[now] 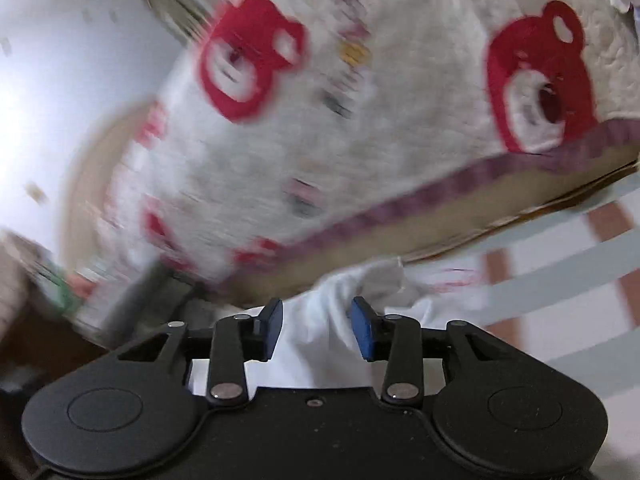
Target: Fold clothes
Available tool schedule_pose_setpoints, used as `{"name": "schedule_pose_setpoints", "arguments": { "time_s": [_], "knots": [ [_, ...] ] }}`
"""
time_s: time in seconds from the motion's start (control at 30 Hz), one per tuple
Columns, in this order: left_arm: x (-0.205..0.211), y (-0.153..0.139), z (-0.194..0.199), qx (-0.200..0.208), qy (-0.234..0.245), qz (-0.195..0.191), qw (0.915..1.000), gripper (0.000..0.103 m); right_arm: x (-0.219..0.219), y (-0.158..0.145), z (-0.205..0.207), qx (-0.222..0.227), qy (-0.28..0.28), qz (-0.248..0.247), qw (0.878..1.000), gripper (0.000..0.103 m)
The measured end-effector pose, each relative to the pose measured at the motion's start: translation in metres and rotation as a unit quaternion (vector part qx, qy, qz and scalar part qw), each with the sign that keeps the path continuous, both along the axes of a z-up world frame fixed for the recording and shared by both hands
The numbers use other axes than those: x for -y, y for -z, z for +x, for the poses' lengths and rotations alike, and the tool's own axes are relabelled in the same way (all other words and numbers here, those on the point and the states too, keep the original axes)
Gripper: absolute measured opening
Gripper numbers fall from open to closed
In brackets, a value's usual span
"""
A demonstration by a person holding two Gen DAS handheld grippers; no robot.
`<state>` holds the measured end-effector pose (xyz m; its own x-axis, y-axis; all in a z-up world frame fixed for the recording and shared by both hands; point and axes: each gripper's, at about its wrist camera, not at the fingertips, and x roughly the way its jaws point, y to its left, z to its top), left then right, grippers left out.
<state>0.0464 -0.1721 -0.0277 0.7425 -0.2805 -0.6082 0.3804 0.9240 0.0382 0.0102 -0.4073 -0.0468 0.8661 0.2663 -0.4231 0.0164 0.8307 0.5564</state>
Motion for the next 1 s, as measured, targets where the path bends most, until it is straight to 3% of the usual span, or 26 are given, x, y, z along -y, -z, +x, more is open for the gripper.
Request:
{"name": "schedule_pose_setpoints", "arguments": {
  "time_s": [0.07,0.2,0.37,0.5,0.63,0.73,0.87,1.0],
  "knots": [
    [-0.022,0.02,-0.002,-0.039,-0.003,-0.024,0.9989,0.035,-0.003,0.023,0.006,-0.05,0.011,-0.052,0.997,0.044],
    [-0.067,0.056,-0.007,-0.103,-0.002,-0.073,0.9921,0.042,-0.008,0.064,-0.012,-0.07,-0.047,-0.048,0.995,0.044],
    [-0.09,0.084,-0.01,-0.12,0.014,-0.114,0.9861,0.046,-0.02,0.085,-0.02,-0.111,-0.069,-0.074,0.989,0.049],
    [-0.101,0.104,-0.015,-0.116,0.02,-0.131,0.9845,0.05,-0.024,0.106,-0.012,-0.139,-0.061,-0.007,0.988,0.054],
    [-0.103,0.102,-0.021,-0.098,0.039,-0.141,0.9844,0.05,-0.031,0.126,-0.004,-0.153,-0.04,0.066,0.985,0.055],
    [-0.105,0.1,-0.025,-0.085,0.053,-0.149,0.9838,0.05,-0.04,0.128,-0.002,-0.107,-0.069,0.099,0.987,0.008],
    [-0.107,0.094,-0.032,-0.067,0.076,-0.166,0.9809,0.05,-0.058,0.1,-0.011,-0.06,-0.088,0.047,0.993,0.007],
    [-0.105,0.073,-0.047,-0.03,0.117,-0.193,0.9737,0.054,-0.085,0.068,-0.03,-0.02,-0.132,0.06,0.989,0.007]
  ]
}}
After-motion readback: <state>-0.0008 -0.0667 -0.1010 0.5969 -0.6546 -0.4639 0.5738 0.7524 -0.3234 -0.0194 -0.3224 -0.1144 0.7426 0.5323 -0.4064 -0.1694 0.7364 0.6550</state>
